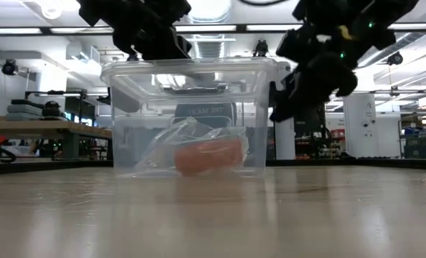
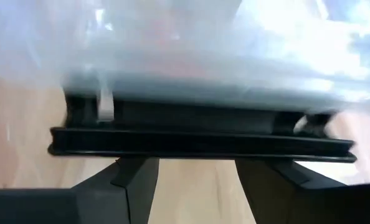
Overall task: Roll bandage
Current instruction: Close the transparent bin
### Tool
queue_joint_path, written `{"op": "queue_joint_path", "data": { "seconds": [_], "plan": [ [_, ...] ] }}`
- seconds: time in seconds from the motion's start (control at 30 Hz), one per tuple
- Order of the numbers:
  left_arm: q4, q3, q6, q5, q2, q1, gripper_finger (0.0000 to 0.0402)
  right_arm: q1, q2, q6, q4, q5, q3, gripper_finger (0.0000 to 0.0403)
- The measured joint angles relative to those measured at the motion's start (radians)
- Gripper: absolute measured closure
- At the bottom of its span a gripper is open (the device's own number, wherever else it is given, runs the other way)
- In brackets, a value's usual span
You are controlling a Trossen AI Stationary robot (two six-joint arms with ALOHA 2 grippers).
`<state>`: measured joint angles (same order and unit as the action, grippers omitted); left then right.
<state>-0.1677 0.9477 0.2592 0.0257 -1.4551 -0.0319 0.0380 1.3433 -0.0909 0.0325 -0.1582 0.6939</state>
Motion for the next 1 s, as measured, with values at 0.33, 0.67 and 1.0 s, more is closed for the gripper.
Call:
{"op": "queue_joint_path", "data": {
  "seconds": [0.33, 0.67, 1.0],
  "plan": [
    [0.009, -0.002, 0.022, 0.007, 0.000, 0.000, 0.0345, 0.005, -0.113, -0.008, 0.011, -0.002, 0.003, 0.0204],
    [0.013, 0.017, 0.025, 0.038, -0.001, 0.001, 0.0346, 0.005, -0.092, 0.012, 0.049, -0.001, 0.005, 0.0204],
    [0.079, 0.071, 0.031, 0.047, -0.002, 0.027, 0.0289, 0.006, -0.095, 0.007, 0.046, 0.004, 0.008, 0.0204]
  ]
}}
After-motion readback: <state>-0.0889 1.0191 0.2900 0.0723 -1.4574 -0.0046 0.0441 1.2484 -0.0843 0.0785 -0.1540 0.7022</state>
